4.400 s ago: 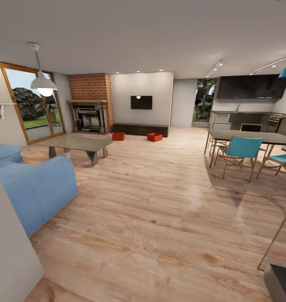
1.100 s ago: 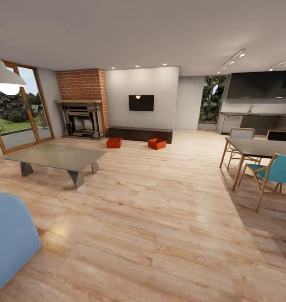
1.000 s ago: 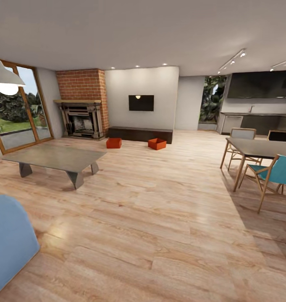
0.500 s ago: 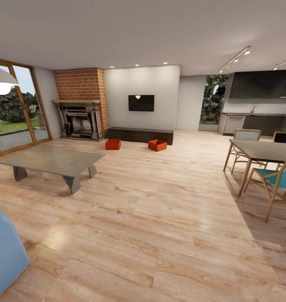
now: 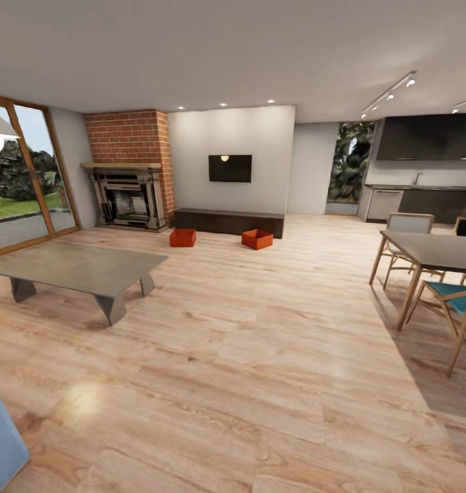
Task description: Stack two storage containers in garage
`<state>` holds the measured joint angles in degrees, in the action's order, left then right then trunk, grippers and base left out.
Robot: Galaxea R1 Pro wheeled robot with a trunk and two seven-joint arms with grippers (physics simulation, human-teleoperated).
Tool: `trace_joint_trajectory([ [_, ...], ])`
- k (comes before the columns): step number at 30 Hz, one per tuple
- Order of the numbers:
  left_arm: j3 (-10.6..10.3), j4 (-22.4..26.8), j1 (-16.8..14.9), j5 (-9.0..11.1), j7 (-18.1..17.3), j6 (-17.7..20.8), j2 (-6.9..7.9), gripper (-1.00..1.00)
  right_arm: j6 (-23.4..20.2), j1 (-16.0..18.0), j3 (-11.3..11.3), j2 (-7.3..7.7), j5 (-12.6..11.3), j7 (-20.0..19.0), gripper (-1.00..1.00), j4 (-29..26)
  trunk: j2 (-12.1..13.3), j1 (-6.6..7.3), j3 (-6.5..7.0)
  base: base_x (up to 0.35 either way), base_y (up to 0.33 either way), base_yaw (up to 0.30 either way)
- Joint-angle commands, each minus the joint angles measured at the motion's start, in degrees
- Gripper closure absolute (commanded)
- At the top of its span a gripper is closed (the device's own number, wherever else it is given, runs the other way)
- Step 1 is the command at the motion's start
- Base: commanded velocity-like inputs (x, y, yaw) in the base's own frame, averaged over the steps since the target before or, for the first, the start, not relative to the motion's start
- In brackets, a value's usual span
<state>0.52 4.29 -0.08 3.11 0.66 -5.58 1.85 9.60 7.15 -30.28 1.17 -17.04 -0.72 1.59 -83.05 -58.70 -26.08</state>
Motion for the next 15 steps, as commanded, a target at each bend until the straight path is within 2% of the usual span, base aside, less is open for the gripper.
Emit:
trace_joint_trajectory([
  [1, 0.01, 0.01, -0.01, 0.34, 0.04, -0.13, 0.00, -1.00, 0.33, 0.06, -0.48, -0.03, -0.53, -0.07, -1.00, 0.17, -0.02, -0.03, -0.05, 0.322, 0.000, 0.000],
  [15, 0.01, 0.01, -0.01, 0.36, 0.04, -0.13, 0.00, -1.00, 0.33, 0.06, -0.48, -0.03, -0.53, -0.09, -1.00, 0.17, -0.02, -0.03, -0.05, 0.322, 0.000, 0.000],
])
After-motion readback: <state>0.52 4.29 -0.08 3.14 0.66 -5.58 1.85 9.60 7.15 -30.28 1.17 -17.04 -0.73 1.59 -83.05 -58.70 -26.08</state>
